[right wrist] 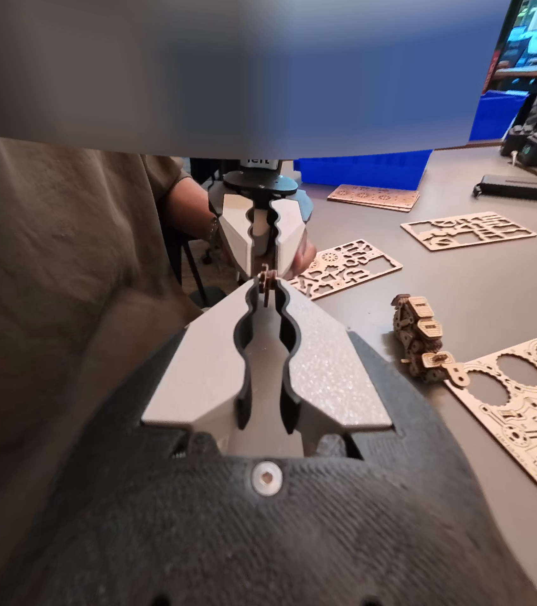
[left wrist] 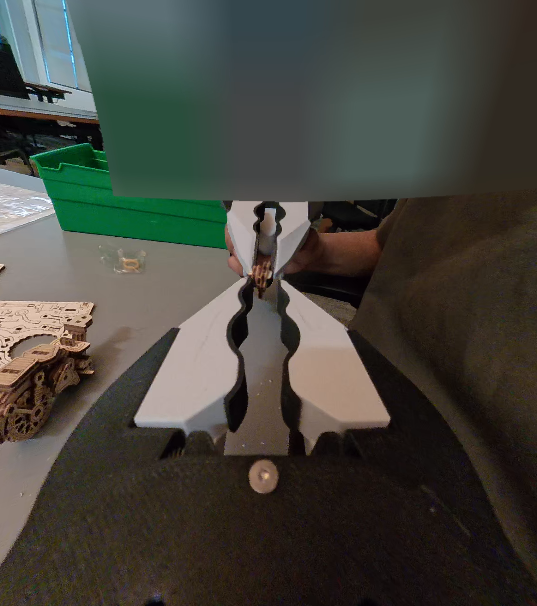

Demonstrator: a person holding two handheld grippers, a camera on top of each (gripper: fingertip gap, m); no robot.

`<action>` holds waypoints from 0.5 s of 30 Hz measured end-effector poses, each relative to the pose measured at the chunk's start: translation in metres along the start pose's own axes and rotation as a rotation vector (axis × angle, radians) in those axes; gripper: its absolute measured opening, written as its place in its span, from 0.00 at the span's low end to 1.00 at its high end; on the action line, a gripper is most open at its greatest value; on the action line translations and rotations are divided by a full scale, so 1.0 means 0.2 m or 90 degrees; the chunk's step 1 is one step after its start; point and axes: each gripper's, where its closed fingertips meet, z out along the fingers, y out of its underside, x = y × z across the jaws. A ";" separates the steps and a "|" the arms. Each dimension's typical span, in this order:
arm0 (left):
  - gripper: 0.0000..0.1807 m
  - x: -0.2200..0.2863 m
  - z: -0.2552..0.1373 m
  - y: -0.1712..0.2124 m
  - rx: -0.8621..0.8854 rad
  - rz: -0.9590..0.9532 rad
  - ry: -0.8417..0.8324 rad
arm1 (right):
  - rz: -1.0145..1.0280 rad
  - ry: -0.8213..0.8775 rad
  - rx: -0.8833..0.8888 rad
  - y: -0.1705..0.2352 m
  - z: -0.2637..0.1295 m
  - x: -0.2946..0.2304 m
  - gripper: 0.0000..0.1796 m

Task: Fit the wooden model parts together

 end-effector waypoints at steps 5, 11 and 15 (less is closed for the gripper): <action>0.04 -0.01 0.00 0.00 -0.002 -0.004 -0.006 | 0.023 -0.013 0.005 0.01 0.00 0.00 0.04; 0.09 -0.02 0.01 0.02 -0.009 -0.022 -0.008 | 0.048 -0.021 0.005 0.01 0.00 0.01 0.04; 0.07 -0.02 0.01 0.02 -0.007 -0.034 0.000 | 0.062 -0.027 0.000 0.02 0.01 0.01 0.04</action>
